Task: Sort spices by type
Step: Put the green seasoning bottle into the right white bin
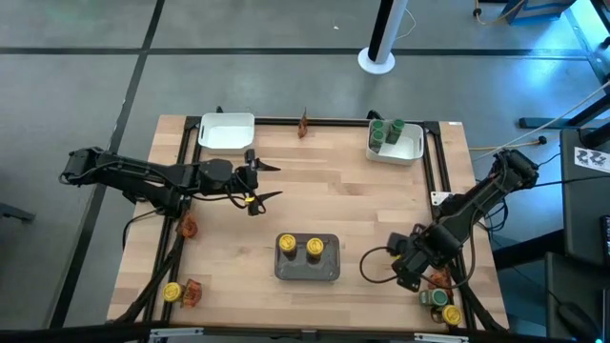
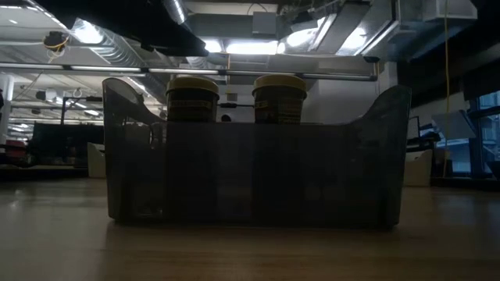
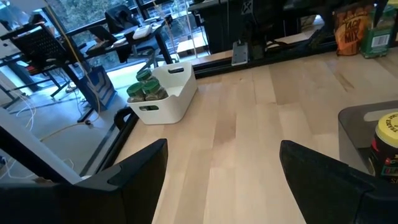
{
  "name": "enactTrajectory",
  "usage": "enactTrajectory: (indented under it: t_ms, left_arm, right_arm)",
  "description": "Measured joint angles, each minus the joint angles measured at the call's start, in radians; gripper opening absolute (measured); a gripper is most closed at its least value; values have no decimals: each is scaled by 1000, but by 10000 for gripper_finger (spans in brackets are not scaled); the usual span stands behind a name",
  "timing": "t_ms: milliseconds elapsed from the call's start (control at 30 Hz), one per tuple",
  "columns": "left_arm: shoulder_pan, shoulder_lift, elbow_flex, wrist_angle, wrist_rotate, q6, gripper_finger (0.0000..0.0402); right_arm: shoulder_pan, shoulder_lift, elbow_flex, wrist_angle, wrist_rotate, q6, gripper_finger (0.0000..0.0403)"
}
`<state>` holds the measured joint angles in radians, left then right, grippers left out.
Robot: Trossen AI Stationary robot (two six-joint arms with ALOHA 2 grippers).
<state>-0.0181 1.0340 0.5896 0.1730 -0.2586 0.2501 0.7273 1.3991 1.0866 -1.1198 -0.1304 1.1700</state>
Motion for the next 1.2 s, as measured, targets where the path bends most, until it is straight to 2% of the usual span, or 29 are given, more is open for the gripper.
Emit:
enactTrajectory:
  t_ms: [500,667,867,1200]
  left_arm:
    - [0,0,0,-5,0,1,294]
    - [0,0,0,-5,0,12,294]
    - [0,0,0,-5,0,10,294]
    - [0,0,0,-5,0,-7,294]
  right_arm:
    - [0,0,0,47,-225,209,314]
    - [21,5,0,53,-233,271,314]
    - [114,40,0,58,-264,323,314]
    - [243,43,0,78,-221,458,314]
